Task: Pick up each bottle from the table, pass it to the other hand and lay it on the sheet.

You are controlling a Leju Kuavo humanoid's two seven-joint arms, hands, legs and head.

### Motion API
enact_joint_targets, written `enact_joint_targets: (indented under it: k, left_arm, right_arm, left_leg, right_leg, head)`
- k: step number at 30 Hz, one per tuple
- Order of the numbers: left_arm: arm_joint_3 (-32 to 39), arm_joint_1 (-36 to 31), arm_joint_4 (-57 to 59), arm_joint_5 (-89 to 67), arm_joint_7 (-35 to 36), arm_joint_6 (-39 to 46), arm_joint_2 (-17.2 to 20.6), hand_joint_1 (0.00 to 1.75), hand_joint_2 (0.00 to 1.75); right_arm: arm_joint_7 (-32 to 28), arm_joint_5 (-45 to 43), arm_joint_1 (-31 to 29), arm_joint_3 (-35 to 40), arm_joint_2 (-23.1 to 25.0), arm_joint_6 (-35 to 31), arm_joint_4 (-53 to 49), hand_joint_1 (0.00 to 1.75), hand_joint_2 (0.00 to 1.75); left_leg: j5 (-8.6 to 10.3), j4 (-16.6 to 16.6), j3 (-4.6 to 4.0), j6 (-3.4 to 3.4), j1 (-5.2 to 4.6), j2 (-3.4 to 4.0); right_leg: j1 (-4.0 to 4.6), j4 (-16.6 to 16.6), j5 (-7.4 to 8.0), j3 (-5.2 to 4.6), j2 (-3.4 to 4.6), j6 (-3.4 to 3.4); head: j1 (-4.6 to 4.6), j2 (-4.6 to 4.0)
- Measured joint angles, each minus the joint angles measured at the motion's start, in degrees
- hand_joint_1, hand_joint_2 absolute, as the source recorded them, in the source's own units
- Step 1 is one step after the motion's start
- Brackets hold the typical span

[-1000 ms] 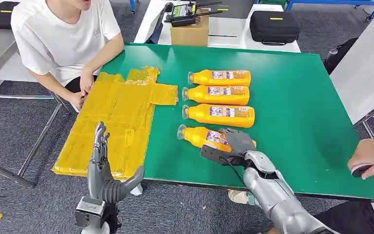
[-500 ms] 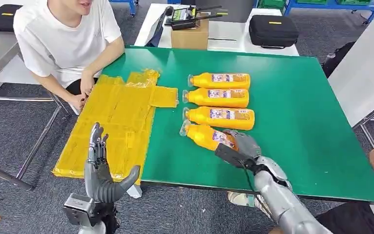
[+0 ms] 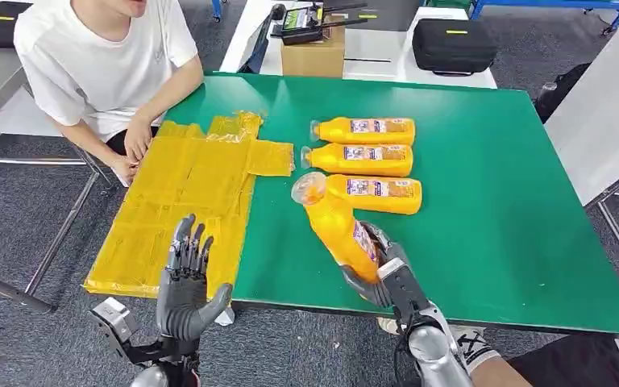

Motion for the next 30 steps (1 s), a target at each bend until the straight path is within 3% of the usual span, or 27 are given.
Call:
enact_joint_targets:
  k: [3, 18, 21, 25, 30]
  left_arm:
    - [-1.42, -0.12, 1.09, -2.8, -1.57, -1.46, 0.28, 0.0, 1.75]
    - [-3.26, -0.35, 2.95, -3.34, -2.01, -1.52, 0.74, 0.0, 1.75]
    - [-3.73, -0.62, 3.12, -4.41, -2.62, -3.52, 1.04, 0.0, 1.75]
    - [-6.58, -2.21, 4.22, -4.81, -2.82, -8.82, 1.77, 0.0, 1.75]
    - [-7.85, -3.9, 4.65, -5.05, -3.85, -9.61, 1.59, 0.0, 1.75]
  right_arm:
    - [-2.64, 0.68, 0.24, 0.96, 0.92, -0.04, -2.47, 1.75, 1.75]
    - [-2.88, 0.9, 0.82, 2.4, 1.73, -0.04, -5.53, 1.75, 1.75]
    - [-5.3, 1.0, 0.71, 2.9, 1.71, 1.16, -5.64, 1.75, 1.75]
    - [-8.21, 2.31, -1.27, 6.24, 2.42, 3.3, -5.14, 1.75, 1.75]
    - [-9.31, 4.11, -5.02, 11.46, 4.0, 6.51, -0.56, 1.75, 1.75]
  left_leg:
    - [-0.01, 0.01, -0.14, 0.01, -0.04, 0.01]
    - [-0.01, 0.01, -0.27, 0.01, -0.04, -0.03]
    - [-0.01, 0.01, -0.3, 0.01, -0.04, -0.03]
    - [-0.01, 0.01, -0.32, 0.01, -0.04, -0.02]
    - [0.03, 0.0, -0.32, 0.02, -0.02, -0.05]
  right_leg:
    - [-0.05, 0.0, 0.0, -0.15, 0.0, 0.01]
    - [-0.05, -0.01, -0.02, -0.26, -0.01, 0.02]
    - [-0.05, 0.0, -0.02, -0.27, -0.02, 0.02]
    - [-0.05, 0.0, -0.01, -0.29, -0.01, 0.02]
    - [-0.04, 0.03, -0.01, -0.29, -0.04, 0.02]
  head:
    - [-0.02, 0.0]
    - [-0.02, 0.0]
    - [0.0, 0.0]
    - [0.0, 0.0]
    - [0.0, 0.0]
